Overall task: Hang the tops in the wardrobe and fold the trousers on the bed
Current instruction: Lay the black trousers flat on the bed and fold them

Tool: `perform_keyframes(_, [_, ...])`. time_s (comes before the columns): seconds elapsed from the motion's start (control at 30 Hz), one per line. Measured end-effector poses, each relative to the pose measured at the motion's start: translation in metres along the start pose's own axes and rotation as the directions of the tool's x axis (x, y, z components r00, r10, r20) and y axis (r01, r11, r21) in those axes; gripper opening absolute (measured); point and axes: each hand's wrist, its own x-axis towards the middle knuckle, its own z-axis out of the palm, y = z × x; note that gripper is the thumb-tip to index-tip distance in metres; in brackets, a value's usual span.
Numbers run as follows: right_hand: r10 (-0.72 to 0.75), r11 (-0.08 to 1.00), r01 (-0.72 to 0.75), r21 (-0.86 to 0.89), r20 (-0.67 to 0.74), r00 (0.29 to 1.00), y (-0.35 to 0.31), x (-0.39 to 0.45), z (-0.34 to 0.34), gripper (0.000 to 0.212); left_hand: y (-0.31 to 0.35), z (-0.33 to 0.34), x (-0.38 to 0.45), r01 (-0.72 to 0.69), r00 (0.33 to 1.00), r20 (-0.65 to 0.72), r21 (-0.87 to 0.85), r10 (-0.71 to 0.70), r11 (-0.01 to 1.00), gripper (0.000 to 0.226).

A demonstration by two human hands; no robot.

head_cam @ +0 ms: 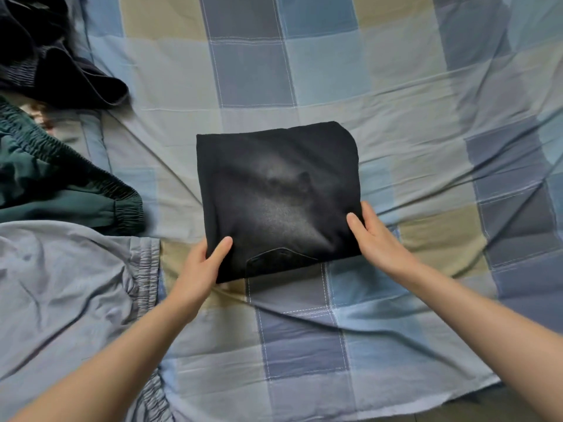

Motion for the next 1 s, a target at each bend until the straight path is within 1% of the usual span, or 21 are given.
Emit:
perform_keyframes(0.07, [-0.035, 0.985, 0.027, -0.172, -0.043, 0.998, 0.005, -0.001, -0.001, 0.035, -0.002, 0.008, -0.011, -0.063, 0.997, -0.051, 0.049, 0.065, 0.997, 0.025])
perform_keyframes(0.13, [-0.014, 0.944, -0.025, -0.328, -0.116, 0.993, 0.007, 0.004, 0.001, 0.033, -0.007, 0.016, -0.015, -0.036, 0.991, -0.125, 0.062, 0.044, 0.997, 0.034])
perform_keyframes(0.2, [0.059, 0.897, -0.150, -0.416, -0.224, 0.973, 0.007, 0.011, 0.008, 0.026, -0.010, 0.023, -0.016, 0.066, 0.982, -0.181, 0.026, -0.060, 0.997, 0.029])
perform_keyframes(0.27, [0.179, 0.852, -0.273, -0.447, -0.240, 0.954, 0.003, 0.021, 0.009, 0.029, -0.009, 0.028, -0.013, 0.196, 0.961, -0.193, -0.034, -0.199, 0.980, 0.018])
perform_keyframes(0.3, [0.240, 0.864, -0.310, -0.398, -0.217, 0.946, 0.000, 0.027, 0.006, 0.033, -0.006, 0.027, -0.011, 0.238, 0.949, -0.202, -0.044, -0.242, 0.970, 0.014])
perform_keyframes(0.33, [0.296, 0.900, -0.339, -0.274, -0.188, 0.937, -0.005, 0.033, 0.001, 0.036, 0.000, 0.025, -0.007, 0.246, 0.945, -0.216, -0.029, -0.247, 0.969, 0.013])
perform_keyframes(0.37, [0.333, 0.933, -0.348, -0.091, -0.143, 0.932, -0.011, 0.039, -0.005, 0.032, 0.007, 0.021, 0.000, 0.220, 0.949, -0.233, 0.006, -0.213, 0.975, 0.016])
perform_keyframes(0.4, [0.347, 0.937, -0.339, 0.090, -0.094, 0.933, -0.018, 0.046, -0.011, 0.027, 0.015, 0.016, 0.007, 0.169, 0.956, -0.253, 0.055, -0.150, 0.984, 0.024])
perform_keyframes(0.47, [0.338, 0.888, -0.317, 0.334, -0.004, 0.941, -0.036, 0.061, -0.019, 0.026, 0.037, 0.005, 0.023, 0.090, 0.956, -0.288, 0.129, -0.050, 0.988, 0.039])
perform_keyframes(0.5, [0.339, 0.855, -0.321, 0.408, 0.028, 0.940, -0.044, 0.068, -0.020, 0.029, 0.048, 0.001, 0.030, 0.071, 0.956, -0.290, 0.131, -0.030, 0.989, 0.043])
perform_keyframes(0.57, [0.321, 0.857, -0.303, 0.417, 0.027, 0.947, -0.056, 0.079, -0.019, 0.031, 0.061, -0.003, 0.038, -0.002, 0.971, -0.237, 0.055, 0.015, 0.998, 0.041])
perform_keyframes(0.63, [0.209, 0.894, -0.169, 0.416, -0.053, 0.976, -0.058, 0.088, -0.016, 0.029, 0.060, -0.006, 0.038, -0.135, 0.971, -0.207, -0.057, 0.121, 0.989, 0.029])
perform_keyframes(0.67, [0.148, 0.909, -0.090, 0.408, -0.111, 0.983, -0.058, 0.089, -0.014, 0.027, 0.056, -0.007, 0.038, -0.198, 0.956, -0.235, -0.077, 0.175, 0.977, 0.024])
perform_keyframes(0.73, [0.026, 0.959, 0.038, 0.281, -0.218, 0.976, -0.054, 0.085, -0.010, 0.028, 0.044, -0.003, 0.037, -0.231, 0.935, -0.291, -0.060, 0.204, 0.971, 0.022])
perform_keyframes(0.77, [-0.019, 0.987, 0.059, 0.151, -0.257, 0.966, -0.050, 0.084, -0.008, 0.032, 0.039, 0.002, 0.038, -0.187, 0.936, -0.309, -0.038, 0.167, 0.982, 0.024])
perform_keyframes(0.8, [-0.029, 1.000, 0.026, -0.011, -0.302, 0.953, -0.045, 0.085, -0.005, 0.038, 0.034, 0.006, 0.039, -0.118, 0.931, -0.346, 0.008, 0.114, 0.993, 0.029])
perform_keyframes(0.83, [0.006, 0.987, -0.065, -0.149, -0.364, 0.931, -0.041, 0.084, -0.001, 0.048, 0.031, 0.011, 0.039, -0.059, 0.909, -0.408, 0.069, 0.083, 0.996, 0.036])
perform_keyframes(0.87, [0.069, 0.956, -0.186, -0.228, -0.442, 0.894, -0.041, 0.083, 0.003, 0.057, 0.031, 0.015, 0.040, -0.038, 0.878, -0.468, 0.146, 0.103, 0.988, 0.043])
perform_keyframes(0.9, [0.109, 0.935, -0.262, -0.240, -0.506, 0.856, -0.042, 0.078, 0.009, 0.064, 0.030, 0.022, 0.038, -0.049, 0.850, -0.504, 0.214, 0.153, 0.976, 0.050])
perform_keyframes(0.93, [0.094, 0.935, -0.259, -0.244, -0.532, 0.841, -0.044, 0.070, 0.016, 0.066, 0.031, 0.028, 0.035, -0.085, 0.832, -0.515, 0.247, 0.206, 0.965, 0.056])
perform_keyframes(1.0, [-0.075, 0.918, -0.122, -0.377, -0.467, 0.881, -0.041, 0.046, 0.034, 0.064, 0.028, 0.042, 0.024, -0.154, 0.838, -0.473, 0.271, 0.271, 0.950, 0.067])
